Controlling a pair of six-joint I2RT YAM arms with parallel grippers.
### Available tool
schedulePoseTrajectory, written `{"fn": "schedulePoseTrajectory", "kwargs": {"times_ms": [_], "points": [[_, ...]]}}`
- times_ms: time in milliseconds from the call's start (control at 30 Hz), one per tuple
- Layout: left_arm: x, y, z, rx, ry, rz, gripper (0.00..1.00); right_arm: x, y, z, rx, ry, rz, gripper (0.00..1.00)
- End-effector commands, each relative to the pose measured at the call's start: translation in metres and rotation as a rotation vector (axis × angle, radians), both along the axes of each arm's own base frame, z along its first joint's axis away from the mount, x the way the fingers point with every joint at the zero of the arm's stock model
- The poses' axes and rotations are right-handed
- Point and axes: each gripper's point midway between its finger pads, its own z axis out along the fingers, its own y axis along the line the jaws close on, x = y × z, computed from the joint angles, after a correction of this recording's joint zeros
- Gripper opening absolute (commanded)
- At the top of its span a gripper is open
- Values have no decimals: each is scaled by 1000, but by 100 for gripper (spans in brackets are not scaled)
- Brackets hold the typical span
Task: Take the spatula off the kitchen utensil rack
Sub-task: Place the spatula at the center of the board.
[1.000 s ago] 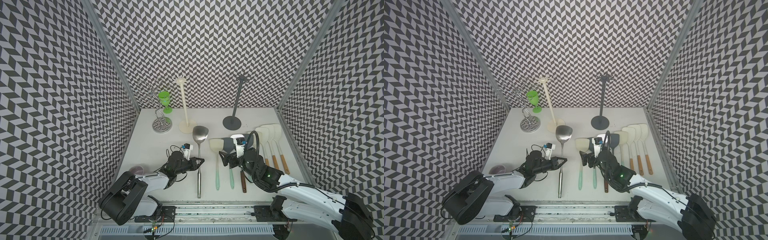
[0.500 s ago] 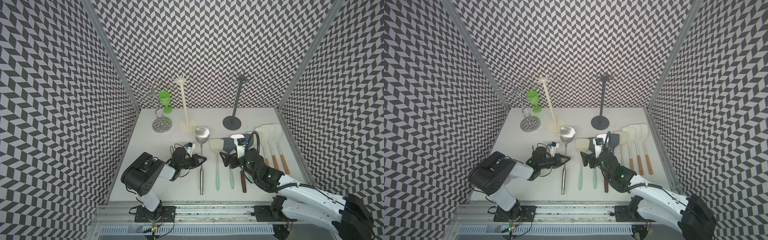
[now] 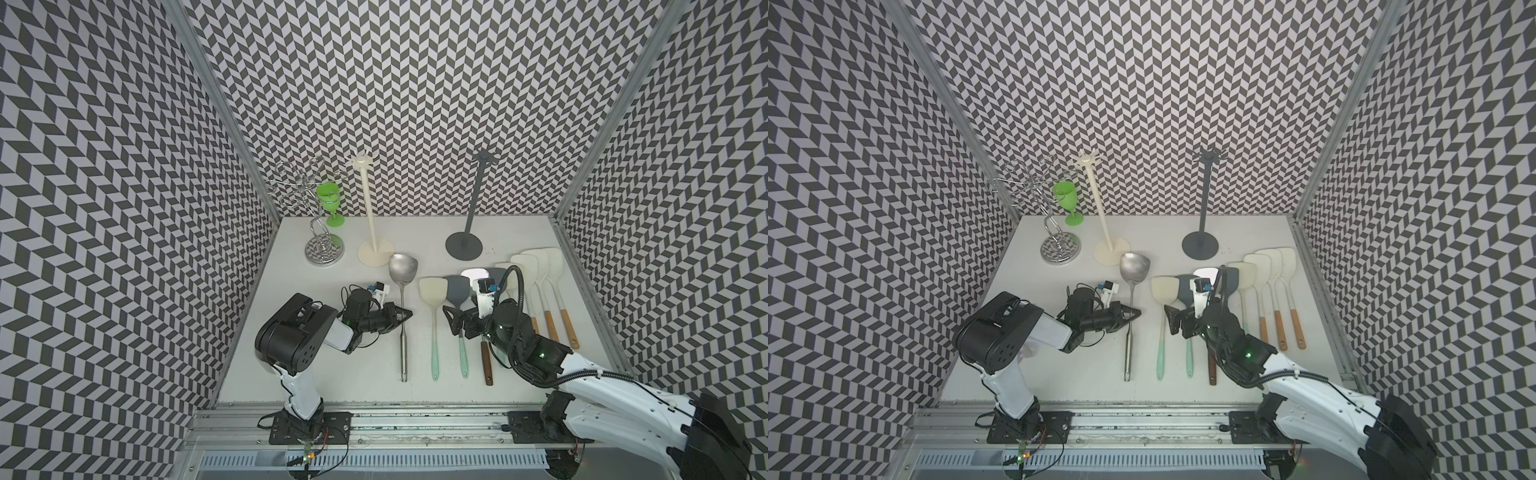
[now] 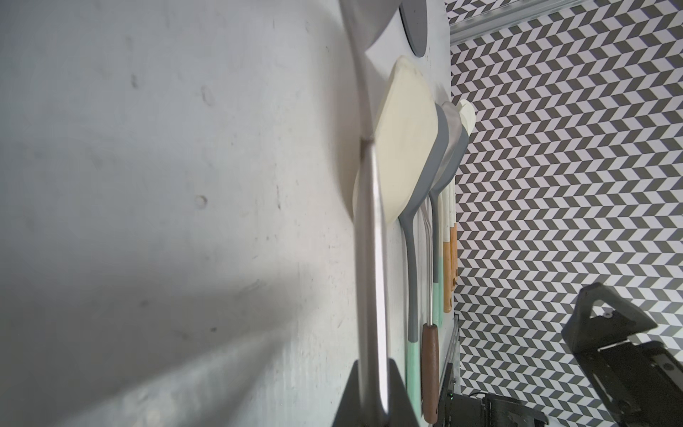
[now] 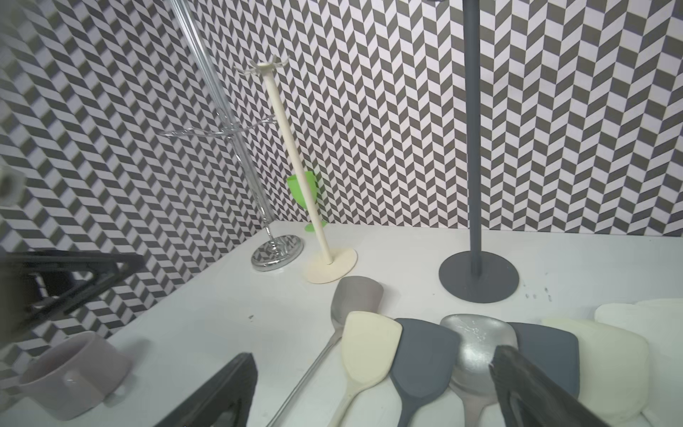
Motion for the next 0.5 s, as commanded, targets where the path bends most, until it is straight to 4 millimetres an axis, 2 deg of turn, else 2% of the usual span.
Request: {"fn": "schedulePoseTrajectory", "kwargs": {"times_ms": [0, 333, 467], "points": [[5, -8, 11, -18, -38, -43, 0, 1, 0, 15, 58, -37, 0, 100], [12, -10, -11, 58, 28, -57, 6, 0, -4, 18, 72, -44, -1, 100], [12, -11, -18, 67, 51, -60, 14, -1, -5, 17, 75, -43, -3, 100]]}}
